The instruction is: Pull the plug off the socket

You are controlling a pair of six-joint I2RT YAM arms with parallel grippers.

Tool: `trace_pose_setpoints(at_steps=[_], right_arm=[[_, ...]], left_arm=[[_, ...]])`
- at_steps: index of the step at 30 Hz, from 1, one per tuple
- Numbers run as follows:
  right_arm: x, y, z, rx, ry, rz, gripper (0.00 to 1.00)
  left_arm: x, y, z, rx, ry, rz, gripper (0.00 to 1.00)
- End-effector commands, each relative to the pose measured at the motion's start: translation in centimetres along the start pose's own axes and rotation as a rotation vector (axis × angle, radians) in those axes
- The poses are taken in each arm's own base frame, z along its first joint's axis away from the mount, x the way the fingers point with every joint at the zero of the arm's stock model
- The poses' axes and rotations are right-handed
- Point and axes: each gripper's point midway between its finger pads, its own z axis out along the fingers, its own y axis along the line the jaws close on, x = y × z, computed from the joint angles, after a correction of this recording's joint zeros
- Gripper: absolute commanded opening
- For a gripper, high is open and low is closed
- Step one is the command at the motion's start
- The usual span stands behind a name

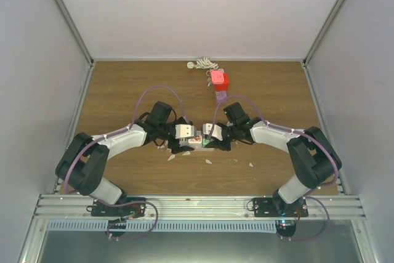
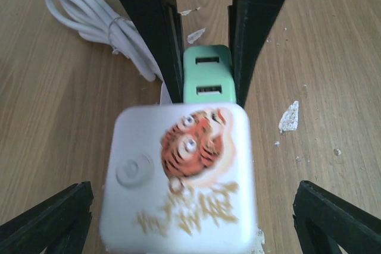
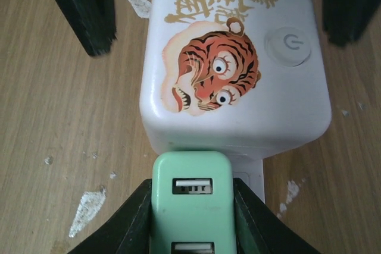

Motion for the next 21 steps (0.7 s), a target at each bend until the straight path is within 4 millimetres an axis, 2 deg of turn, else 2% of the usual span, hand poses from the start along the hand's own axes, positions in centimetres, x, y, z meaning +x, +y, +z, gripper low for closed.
trace_pose_setpoints(at_steps=[1,4,12,21], right_arm=[[-0.9,1.9,1.0,-0.062,-0.028,-0.093,0.14],[-0.9,1.8,1.1,-0.059,-0.027,-0.111,0.14],[-0.8,1.7,1.3,-0.066,-0.019,-0.089,0.1],[-0.4,1.0,1.7,-0.065,0.013,-0.05,0.05]], left_arm=[[-1.2,0.1,0.6,0.04,-0.043,0.072,0.92],[-1.2,-0.3,0.9,0.074,-0.047,0.049,0.88],[-0.5,-1.0,0.9,0.112,-0.024,0.009,0.62],[-4.0,-0.6,-0.8,0.1,-0.114,0.008,0.42]])
